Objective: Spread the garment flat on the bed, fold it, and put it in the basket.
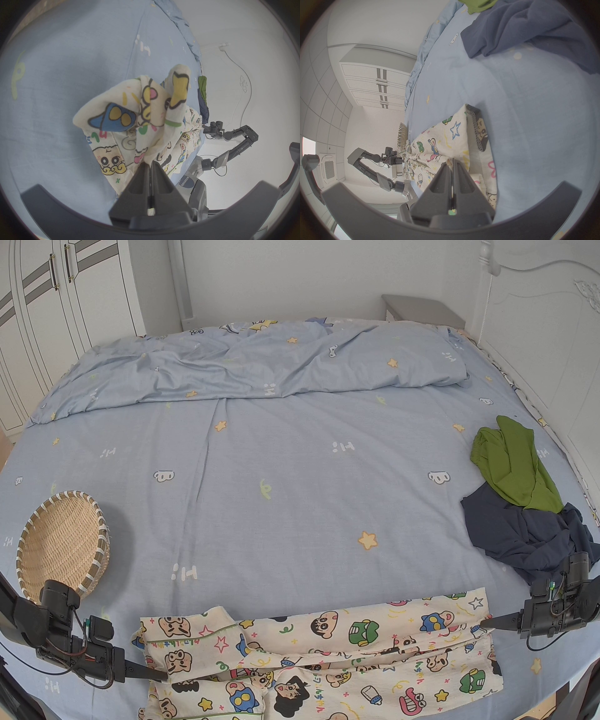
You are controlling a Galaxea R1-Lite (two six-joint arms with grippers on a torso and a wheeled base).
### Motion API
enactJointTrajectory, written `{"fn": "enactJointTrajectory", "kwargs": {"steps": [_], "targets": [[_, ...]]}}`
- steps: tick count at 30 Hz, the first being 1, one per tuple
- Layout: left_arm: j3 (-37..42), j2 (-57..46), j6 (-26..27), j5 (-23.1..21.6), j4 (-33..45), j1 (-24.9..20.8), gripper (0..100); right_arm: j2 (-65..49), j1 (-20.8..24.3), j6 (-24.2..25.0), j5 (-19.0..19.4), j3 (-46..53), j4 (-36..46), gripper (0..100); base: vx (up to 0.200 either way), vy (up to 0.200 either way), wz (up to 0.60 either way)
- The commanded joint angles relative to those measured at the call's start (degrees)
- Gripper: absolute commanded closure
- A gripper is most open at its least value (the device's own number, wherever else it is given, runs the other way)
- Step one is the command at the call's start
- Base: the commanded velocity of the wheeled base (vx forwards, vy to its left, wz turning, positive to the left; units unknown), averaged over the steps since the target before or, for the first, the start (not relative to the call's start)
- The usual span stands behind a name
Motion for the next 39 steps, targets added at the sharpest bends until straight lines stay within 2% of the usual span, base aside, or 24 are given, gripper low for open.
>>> {"fn": "enactJointTrajectory", "kwargs": {"steps": [1,9,10,12,13,23,26,28,30,34,39], "targets": [[-0.05,0.73,-0.09,0.06,-0.01,-0.05,100,0.26,-0.68,-0.05,0.02,-0.18,-0.03,100,0.000,0.000,0.00],[-0.23,0.82,-0.01,0.06,-0.01,-0.05,100,0.26,0.02,-0.40,0.02,0.26,-0.03,100,0.000,0.000,0.00],[-0.23,0.82,-0.01,0.06,-0.01,-0.14,100,0.26,-0.06,-0.40,0.02,0.17,-0.03,0,0.000,0.000,0.00],[-0.23,0.82,0.08,0.15,-0.01,-0.14,100,0.26,-0.06,-0.49,-0.06,0.17,-0.03,0,0.000,0.000,0.00],[-0.23,0.82,0.08,0.15,-0.01,-0.14,0,0.26,-0.06,-0.49,-0.06,0.17,-0.03,0,0.000,0.000,0.00],[-0.31,-2.43,0.08,1.56,0.52,1.01,0,0.17,-0.50,-0.40,0.11,0.35,-1.96,0,0.000,0.000,0.00],[-1.37,-8.06,0.08,7.18,1.84,3.99,0,-0.27,-0.50,-0.31,0.20,0.26,-2.40,0,0.000,0.000,0.00],[-2.07,-9.73,0.08,8.15,3.07,4.79,0,-0.35,-0.50,-0.31,0.20,0.35,-2.84,0,0.000,0.000,0.00],[-5.24,-14.21,0.17,8.50,9.13,7.07,0,-0.35,-0.59,-0.13,0.20,0.78,-4.60,0,0.000,0.000,0.00],[-9.19,-18.52,0.61,8.32,16.86,7.51,0,-0.35,-0.68,0.13,0.29,1.75,-7.50,0,0.000,0.000,0.00],[-14.20,-24.58,-0.53,6.74,21.35,8.74,0,-2.90,-2.17,1.01,0.46,1.84,-9.25,0,0.000,0.000,0.00]]}}
